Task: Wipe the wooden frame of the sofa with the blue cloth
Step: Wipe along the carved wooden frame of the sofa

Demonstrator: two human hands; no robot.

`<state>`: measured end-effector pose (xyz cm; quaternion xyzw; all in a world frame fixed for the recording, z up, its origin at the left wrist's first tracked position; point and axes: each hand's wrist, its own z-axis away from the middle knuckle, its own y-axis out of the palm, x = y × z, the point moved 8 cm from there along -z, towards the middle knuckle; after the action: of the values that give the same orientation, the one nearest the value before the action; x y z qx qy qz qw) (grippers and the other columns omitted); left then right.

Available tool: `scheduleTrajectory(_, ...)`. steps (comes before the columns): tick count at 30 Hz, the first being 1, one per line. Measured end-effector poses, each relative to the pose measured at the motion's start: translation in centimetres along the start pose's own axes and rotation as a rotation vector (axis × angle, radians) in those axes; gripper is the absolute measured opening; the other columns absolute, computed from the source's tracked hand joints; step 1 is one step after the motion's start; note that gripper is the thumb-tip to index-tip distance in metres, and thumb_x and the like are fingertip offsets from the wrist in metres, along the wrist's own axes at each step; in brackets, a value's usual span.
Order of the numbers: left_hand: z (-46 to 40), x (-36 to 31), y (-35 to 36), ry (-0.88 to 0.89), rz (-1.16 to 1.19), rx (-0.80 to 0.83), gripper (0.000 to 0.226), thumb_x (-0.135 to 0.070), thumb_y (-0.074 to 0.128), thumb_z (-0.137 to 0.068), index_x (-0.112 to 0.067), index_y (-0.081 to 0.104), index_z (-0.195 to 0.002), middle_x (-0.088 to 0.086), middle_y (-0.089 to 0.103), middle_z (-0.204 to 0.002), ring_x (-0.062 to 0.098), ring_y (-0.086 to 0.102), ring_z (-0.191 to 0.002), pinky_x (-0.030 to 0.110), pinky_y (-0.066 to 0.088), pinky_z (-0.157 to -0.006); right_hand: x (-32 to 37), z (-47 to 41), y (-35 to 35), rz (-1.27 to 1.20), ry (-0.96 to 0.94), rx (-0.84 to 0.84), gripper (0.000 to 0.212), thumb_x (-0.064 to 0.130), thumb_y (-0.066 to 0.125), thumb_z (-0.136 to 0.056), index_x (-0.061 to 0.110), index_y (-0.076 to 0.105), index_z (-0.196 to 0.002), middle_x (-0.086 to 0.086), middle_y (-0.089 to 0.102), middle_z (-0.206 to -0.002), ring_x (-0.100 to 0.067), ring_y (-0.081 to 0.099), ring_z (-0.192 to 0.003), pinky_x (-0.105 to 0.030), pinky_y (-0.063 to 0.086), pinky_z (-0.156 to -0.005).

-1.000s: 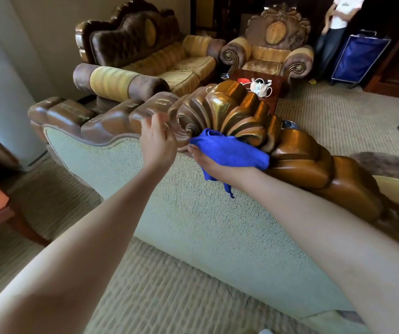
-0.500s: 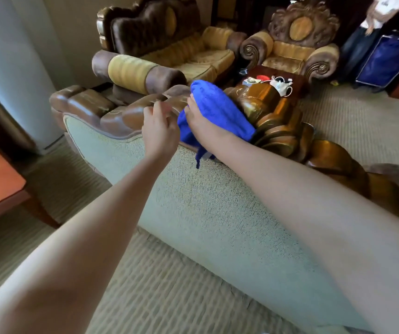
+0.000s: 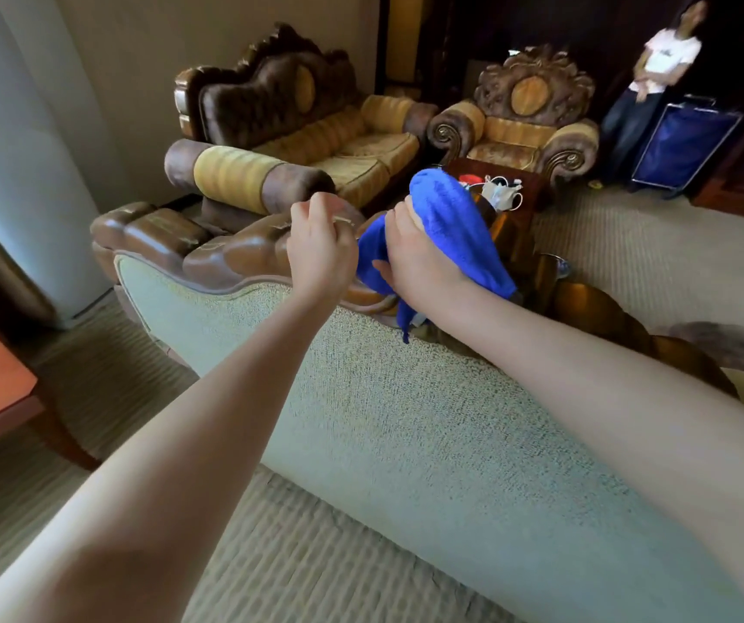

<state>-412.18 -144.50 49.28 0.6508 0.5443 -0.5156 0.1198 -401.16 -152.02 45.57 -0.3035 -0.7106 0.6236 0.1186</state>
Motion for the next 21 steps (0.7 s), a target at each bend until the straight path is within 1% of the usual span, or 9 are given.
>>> scheduleTrajectory(1,-0.1,-0.2,0.2,0.001,0.008,0.001,0.028,-0.007,0.041,-0.086,-0.004,0.055,-0.109,0.02,0.048,-0.114,0.036,0.05,-0.104,0.038,0.037,-0.09,0.1,0.2,0.3,-0.114,0.112,0.207,0.046,0.048,0.023,-0.08,0.023,0.049,-0.107,0.017,0.062,-0.094,-0.001,0.04,-0.099,-0.011,0.03,-0.087)
scheduleTrajectory(2,-0.1,-0.4,0.4,0.006,0.005,0.001,0.026,-0.005,0.042,-0.087,-0.005,0.056,-0.109,0.018,0.048,-0.115,0.035,0.05,-0.104,0.038,0.037,-0.09,0.9,0.9,0.7,-0.208,0.106,0.272,0.042,0.043,0.024,-0.089,0.018,0.051,-0.109,0.012,0.059,-0.097,-0.007,0.046,-0.1,-0.019,0.035,-0.09)
scheduleTrajectory(3,-0.3,-0.5,0.6,0.009,-0.005,0.005,0.026,-0.006,0.042,-0.088,-0.006,0.056,-0.109,0.017,0.048,-0.116,0.035,0.051,-0.104,0.038,0.037,-0.09,1.6,0.5,0.2,-0.132,0.138,0.232,0.043,0.041,0.024,-0.096,0.012,0.052,-0.111,0.003,0.057,-0.1,-0.014,0.051,-0.1,-0.024,0.039,-0.09)
scheduleTrajectory(4,-0.3,-0.5,0.9,0.013,-0.018,0.013,0.025,-0.008,0.043,-0.088,-0.007,0.056,-0.11,0.016,0.048,-0.117,0.034,0.051,-0.104,0.038,0.037,-0.089,1.7,-0.2,-1.6,0.061,0.178,0.058,0.042,0.038,0.027,-0.098,0.007,0.051,-0.115,-0.004,0.057,-0.105,-0.019,0.053,-0.102,-0.025,0.04,-0.087)
scheduleTrajectory(6,-0.8,-0.3,1.5,-0.004,-0.044,0.035,0.025,-0.011,0.043,-0.09,-0.01,0.055,-0.112,0.015,0.048,-0.119,0.035,0.051,-0.105,0.037,0.036,-0.089,1.4,-0.7,-3.5,0.104,0.139,0.009,0.036,0.029,0.034,-0.099,0.004,0.05,-0.12,-0.01,0.056,-0.117,-0.025,0.053,-0.11,-0.019,0.038,-0.082)
scheduleTrajectory(10,-1.6,0.1,2.6,-0.049,-0.094,0.123,0.028,-0.014,0.038,-0.093,-0.008,0.055,-0.115,0.015,0.048,-0.119,0.035,0.05,-0.109,0.041,0.038,-0.094,1.5,-2.1,-5.2,0.325,0.029,0.017,0.034,0.025,0.033,-0.1,0.01,0.056,-0.121,-0.008,0.057,-0.125,-0.026,0.051,-0.118,-0.032,0.037,-0.095)
scheduleTrajectory(15,-1.3,-0.8,3.4,0.059,-0.137,0.217,0.053,-0.021,0.029,-0.073,-0.009,0.068,-0.107,0.011,0.064,-0.113,0.027,0.054,-0.109,0.038,0.043,-0.093,-0.4,-3.0,-5.9,0.092,0.168,0.169,0.044,0.027,0.029,-0.101,0.004,0.048,-0.133,-0.015,0.048,-0.138,-0.032,0.043,-0.128,-0.037,0.034,-0.103)
scheduleTrajectory(17,-1.1,-0.6,3.4,0.077,-0.149,0.234,0.054,-0.019,0.029,-0.071,-0.01,0.069,-0.106,0.01,0.067,-0.109,0.027,0.057,-0.104,0.039,0.045,-0.091,-0.8,-3.0,-6.3,0.024,0.195,0.208,0.047,0.03,0.03,-0.1,0.004,0.045,-0.135,-0.018,0.046,-0.139,-0.033,0.042,-0.128,-0.04,0.035,-0.103)
scheduleTrajectory(21,-0.2,-1.2,3.3,0.072,-0.149,0.266,0.048,-0.023,0.029,-0.077,-0.008,0.066,-0.103,0.012,0.067,-0.103,0.029,0.056,-0.1,0.041,0.044,-0.087,-1.1,-3.4,-6.0,-0.05,0.174,0.294,0.044,0.03,0.031,-0.098,0.008,0.051,-0.131,-0.015,0.05,-0.134,-0.034,0.046,-0.121,-0.044,0.038,-0.098)
